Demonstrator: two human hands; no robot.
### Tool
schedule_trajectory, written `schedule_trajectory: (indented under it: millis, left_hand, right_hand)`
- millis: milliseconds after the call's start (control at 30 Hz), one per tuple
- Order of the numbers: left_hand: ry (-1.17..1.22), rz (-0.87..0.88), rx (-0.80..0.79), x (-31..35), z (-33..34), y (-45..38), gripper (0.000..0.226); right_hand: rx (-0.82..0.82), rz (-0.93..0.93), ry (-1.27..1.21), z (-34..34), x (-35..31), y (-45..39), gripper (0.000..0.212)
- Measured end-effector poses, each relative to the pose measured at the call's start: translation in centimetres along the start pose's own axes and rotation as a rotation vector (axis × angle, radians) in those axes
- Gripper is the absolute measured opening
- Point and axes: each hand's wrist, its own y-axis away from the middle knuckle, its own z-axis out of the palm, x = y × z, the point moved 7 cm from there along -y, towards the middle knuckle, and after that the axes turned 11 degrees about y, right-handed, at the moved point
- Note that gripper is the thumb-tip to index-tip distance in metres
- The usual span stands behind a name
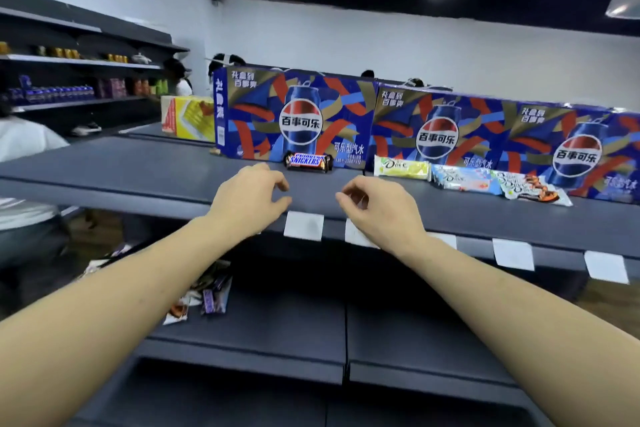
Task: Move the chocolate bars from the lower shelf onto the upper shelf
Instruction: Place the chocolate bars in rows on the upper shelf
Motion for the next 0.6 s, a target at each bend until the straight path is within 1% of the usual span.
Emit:
schedule_trajectory:
  millis: [100, 167, 333, 500, 600]
  left_hand:
    - [-0.004, 0.034, 0.011, 0.8, -0.4, 4.8, 0.017]
    - [-0.017, 0.023, -0.024, 0.8, -0.4, 7.7, 0.016]
    - [-0.045, -0.070, -0.139, -1.3, 0.6, 13.8, 0.023]
    - [-0.053, -0.133, -0.204, -4.6, 2.0, 17.5, 0.027]
    - [-0.047, -0.171, -0.245, -7.7, 3.4, 19.4, 0.031]
  right_hand:
    - [-0.051, 0.022, -0.053, -0.1, -1.5, 4.1, 0.019]
    - [-0.095, 0.030, -0.060, 0.6, -2.4, 6.6, 0.022]
    - [-0.273, 0.035, -0.108, 3.7, -5.4, 11.8, 0.038]
    - [-0.392, 0.003, -0.117, 7.5, -8.6, 14.2, 0.045]
    - [-0.463, 0.008, -0.131, 11.1, -10.2, 14.8, 0.048]
